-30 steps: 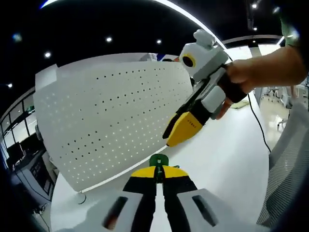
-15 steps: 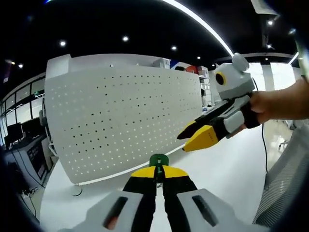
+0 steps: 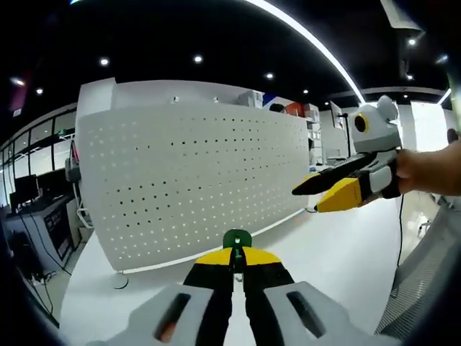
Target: Insert the hook assembly into the mounting plate slot until the hook locks in place.
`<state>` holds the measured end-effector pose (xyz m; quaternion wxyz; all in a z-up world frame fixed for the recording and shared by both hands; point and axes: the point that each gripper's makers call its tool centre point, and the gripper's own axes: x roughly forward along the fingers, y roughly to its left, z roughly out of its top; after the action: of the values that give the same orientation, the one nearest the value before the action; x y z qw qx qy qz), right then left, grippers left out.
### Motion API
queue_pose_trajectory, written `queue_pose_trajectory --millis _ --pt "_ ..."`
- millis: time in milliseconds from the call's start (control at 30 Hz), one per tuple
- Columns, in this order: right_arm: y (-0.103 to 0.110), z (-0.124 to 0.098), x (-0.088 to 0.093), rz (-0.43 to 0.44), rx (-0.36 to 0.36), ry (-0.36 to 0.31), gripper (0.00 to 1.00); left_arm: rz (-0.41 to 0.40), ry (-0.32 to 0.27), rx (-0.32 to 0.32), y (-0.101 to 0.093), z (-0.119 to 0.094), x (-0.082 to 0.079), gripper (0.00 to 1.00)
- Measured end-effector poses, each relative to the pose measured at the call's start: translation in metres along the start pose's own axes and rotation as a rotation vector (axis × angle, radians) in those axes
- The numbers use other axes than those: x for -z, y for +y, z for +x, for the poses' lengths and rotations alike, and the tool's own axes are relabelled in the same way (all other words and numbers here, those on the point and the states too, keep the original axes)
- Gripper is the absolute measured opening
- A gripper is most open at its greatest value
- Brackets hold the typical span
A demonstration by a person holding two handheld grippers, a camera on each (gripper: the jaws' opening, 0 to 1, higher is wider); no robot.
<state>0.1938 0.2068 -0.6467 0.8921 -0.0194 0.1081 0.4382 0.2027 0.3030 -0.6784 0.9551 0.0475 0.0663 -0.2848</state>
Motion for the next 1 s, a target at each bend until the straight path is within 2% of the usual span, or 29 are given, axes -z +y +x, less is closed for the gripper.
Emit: queue_pose_trajectory --millis 200,400,700,800,1000 --pt "-0.002 -0.013 -0.012 -0.014 0.025 -0.042 0.50 -0.011 0.008 -0.018 0.006 -0.003 -0.002 0.04" --pt "-0.006 -0.018 -0.011 -0.007 0.039 -0.047 0.50 -0.041 0.002 -0.048 0.015 -0.007 -0.013 0.04" --pt "-0.008 -0.033 -0.026 -0.010 0.064 -0.072 0.52 -0.071 -0.030 -0.129 0.041 -0.020 -0.044 0.04" --pt "-0.010 -0.038 -0.034 -0.015 0.076 -0.085 0.52 -0.091 -0.069 -0.151 0.048 -0.024 -0.058 0.04" --pt "-0.011 -0.047 -0.051 -0.029 0.094 -0.107 0.52 -0.079 -0.103 -0.199 0.067 -0.024 -0.084 0.04"
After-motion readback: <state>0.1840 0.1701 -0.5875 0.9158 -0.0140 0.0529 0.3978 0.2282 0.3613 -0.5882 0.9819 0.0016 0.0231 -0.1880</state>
